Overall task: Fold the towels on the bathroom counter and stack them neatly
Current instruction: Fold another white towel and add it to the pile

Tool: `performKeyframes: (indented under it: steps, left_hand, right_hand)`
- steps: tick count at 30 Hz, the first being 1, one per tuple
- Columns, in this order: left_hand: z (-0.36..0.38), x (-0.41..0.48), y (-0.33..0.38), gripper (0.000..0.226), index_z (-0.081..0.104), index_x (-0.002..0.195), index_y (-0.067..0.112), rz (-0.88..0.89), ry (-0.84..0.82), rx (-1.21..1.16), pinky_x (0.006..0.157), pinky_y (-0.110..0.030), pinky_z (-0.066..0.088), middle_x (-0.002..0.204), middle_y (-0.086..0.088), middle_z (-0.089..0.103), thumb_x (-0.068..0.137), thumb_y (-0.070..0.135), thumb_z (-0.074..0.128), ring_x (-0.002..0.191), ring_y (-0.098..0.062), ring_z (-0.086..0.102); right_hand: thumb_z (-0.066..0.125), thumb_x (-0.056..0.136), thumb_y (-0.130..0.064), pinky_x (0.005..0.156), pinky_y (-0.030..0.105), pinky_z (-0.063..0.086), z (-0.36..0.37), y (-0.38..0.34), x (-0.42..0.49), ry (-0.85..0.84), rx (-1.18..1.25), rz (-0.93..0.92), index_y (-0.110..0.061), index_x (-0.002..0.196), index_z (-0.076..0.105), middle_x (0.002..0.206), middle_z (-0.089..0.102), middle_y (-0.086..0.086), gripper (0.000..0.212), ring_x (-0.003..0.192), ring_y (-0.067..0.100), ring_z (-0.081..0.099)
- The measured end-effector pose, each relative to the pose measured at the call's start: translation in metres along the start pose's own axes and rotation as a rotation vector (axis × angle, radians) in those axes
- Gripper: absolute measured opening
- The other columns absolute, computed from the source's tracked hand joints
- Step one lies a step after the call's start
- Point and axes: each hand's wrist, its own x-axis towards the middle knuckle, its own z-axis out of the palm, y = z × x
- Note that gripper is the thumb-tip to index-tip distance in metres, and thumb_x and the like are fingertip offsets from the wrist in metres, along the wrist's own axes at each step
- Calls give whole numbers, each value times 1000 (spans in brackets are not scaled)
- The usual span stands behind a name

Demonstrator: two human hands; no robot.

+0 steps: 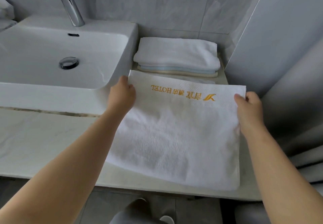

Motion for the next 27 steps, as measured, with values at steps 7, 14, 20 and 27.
performKeyframes:
  steps: [7, 14, 20, 27]
  left_hand:
    - [23, 66, 21, 28, 45, 111, 2, -125, -50, -23, 70, -34, 39, 103, -18, 53, 88, 10, 30, 91, -35, 51]
    - [63, 125, 8, 39, 45, 128, 11, -250, -159, 11, 79, -33, 42, 120, -15, 55, 90, 10, 35, 106, -34, 54]
    - [84, 147, -3, 33, 47, 121, 9, -231, -155, 35, 81, -36, 45, 116, -15, 58, 89, 11, 37, 103, -35, 55]
    - [95, 154, -9, 36, 43, 125, 8, -206, -198, 92, 92, -42, 45, 123, -17, 54, 92, 21, 39, 112, -37, 52]
  right_hand:
    - [49, 91, -12, 43, 16, 29, 34, -10, 52, 46, -41, 16, -17, 65, 35, 64, 36, -2, 30, 56, 11, 31]
    - [47, 92, -11, 48, 23, 31, 75, -4, 87, 21, -104, 129, -7, 87, 45, 67, 40, -1, 7, 57, 12, 34]
    - [48, 91, -11, 53, 26, 33, 91, 7, 102, 38, -117, 166, -7, 91, 47, 70, 44, -2, 4, 63, 13, 39]
    - [46, 92, -15, 63, 28, 36, 97, 31, 116, -17, -183, 191, -10, 93, 47, 81, 49, 4, 5, 71, 20, 45]
